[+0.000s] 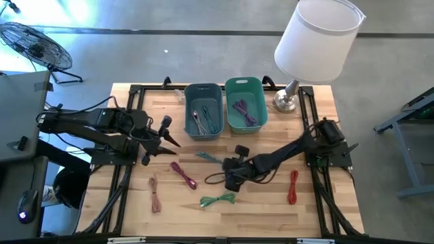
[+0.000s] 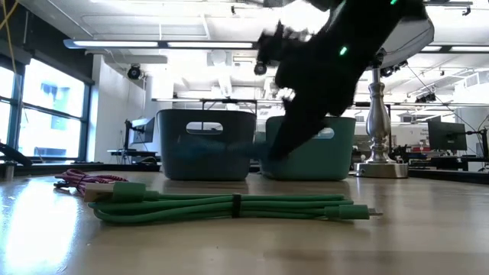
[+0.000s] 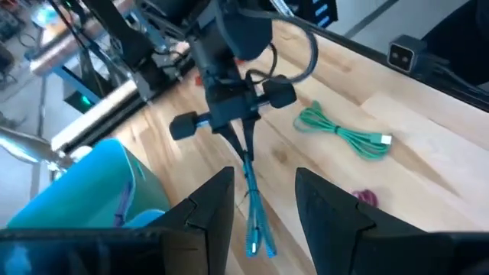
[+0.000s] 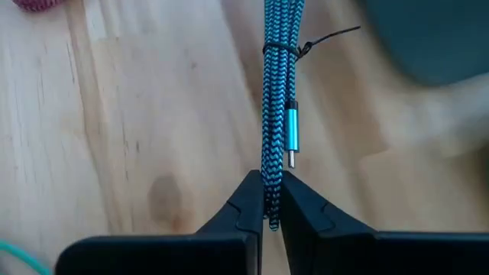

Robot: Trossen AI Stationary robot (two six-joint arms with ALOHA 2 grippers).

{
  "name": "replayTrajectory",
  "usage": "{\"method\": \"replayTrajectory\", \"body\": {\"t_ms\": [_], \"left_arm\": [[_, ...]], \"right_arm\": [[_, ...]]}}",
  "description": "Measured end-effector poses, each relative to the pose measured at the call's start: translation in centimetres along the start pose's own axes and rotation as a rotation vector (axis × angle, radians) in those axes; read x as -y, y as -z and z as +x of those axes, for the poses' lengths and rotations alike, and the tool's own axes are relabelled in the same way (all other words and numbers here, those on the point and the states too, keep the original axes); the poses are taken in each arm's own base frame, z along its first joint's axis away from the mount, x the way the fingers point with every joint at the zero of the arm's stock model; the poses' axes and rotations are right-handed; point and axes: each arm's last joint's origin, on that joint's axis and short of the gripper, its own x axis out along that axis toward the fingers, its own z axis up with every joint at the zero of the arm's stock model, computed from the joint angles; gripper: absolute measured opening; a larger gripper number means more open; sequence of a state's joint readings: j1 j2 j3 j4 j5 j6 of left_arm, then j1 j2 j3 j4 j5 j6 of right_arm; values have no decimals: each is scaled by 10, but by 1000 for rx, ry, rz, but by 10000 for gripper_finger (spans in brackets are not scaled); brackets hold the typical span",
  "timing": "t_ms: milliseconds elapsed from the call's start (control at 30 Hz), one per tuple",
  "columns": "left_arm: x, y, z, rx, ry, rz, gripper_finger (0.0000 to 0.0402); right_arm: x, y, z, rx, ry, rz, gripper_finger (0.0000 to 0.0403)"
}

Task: Pick & Place USB Port
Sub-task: Put the blue charger cable into the blue bin

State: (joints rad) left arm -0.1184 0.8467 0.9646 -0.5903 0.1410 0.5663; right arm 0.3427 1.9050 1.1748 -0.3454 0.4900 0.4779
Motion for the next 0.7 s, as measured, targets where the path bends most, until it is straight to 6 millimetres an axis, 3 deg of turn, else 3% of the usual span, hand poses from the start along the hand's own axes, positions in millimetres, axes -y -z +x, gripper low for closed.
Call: {"method": "replayTrajectory", "body": {"t_ms": [433,567,700], "left_arm": [[-5,-5,0,33,-86,17,136],[-7,-7,2,51,-100,41,136],[-10,-11,5,74,-138,61,136]], "right_arm": [[-6,-7,-107,375,321,-162,15],[-6,-8,-124,441,399,-209,15],[-8,-11,-127,462,446,-267,15]]}}
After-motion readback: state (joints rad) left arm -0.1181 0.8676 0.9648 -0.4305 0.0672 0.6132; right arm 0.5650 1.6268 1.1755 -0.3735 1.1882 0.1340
